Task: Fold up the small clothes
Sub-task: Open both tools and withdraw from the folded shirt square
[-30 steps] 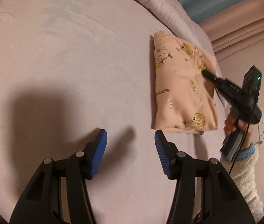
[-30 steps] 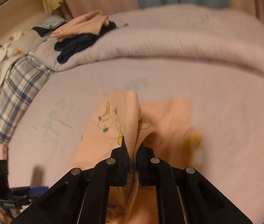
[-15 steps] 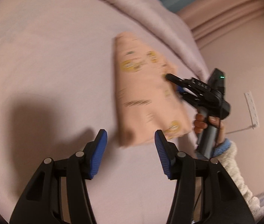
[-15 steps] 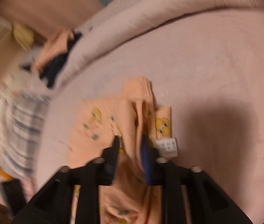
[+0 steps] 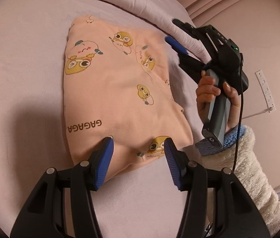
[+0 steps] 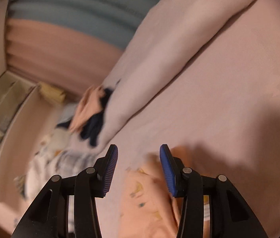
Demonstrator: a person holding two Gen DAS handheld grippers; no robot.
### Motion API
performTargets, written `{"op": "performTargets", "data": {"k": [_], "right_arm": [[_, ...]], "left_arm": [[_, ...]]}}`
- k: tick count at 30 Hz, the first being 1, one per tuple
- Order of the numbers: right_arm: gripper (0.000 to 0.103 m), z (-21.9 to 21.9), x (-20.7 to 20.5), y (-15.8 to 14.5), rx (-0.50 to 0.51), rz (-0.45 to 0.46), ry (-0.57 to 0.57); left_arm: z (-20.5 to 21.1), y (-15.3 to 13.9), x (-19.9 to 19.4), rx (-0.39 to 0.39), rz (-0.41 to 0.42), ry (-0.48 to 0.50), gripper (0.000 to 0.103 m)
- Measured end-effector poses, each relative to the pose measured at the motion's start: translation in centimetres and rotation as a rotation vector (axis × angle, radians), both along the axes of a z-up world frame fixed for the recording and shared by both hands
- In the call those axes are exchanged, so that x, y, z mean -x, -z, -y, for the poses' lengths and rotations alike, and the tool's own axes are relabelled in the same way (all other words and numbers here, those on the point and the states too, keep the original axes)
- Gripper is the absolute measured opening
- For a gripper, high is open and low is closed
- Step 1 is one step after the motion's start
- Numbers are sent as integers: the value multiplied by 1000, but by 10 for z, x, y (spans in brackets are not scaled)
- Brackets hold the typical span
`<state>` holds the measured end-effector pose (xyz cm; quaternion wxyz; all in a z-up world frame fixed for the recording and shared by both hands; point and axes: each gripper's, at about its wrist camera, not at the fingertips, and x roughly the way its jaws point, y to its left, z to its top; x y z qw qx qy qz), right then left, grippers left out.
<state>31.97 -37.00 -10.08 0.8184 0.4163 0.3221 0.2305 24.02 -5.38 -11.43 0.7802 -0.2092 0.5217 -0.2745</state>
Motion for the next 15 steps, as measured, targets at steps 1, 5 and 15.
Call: {"op": "performTargets", "data": {"k": [1,5,15], "right_arm": [[45,4,6,-4,54,5,14],[45,1,27,-14,245,12,-16],[32,-110,109,-32,673,192,-438]], "left_arm": [[-1,-1,0,0,2,0,52],[5,-2,-9,-9,9,-15,52],[11,5,-7,-42,-4,-40,52]]}}
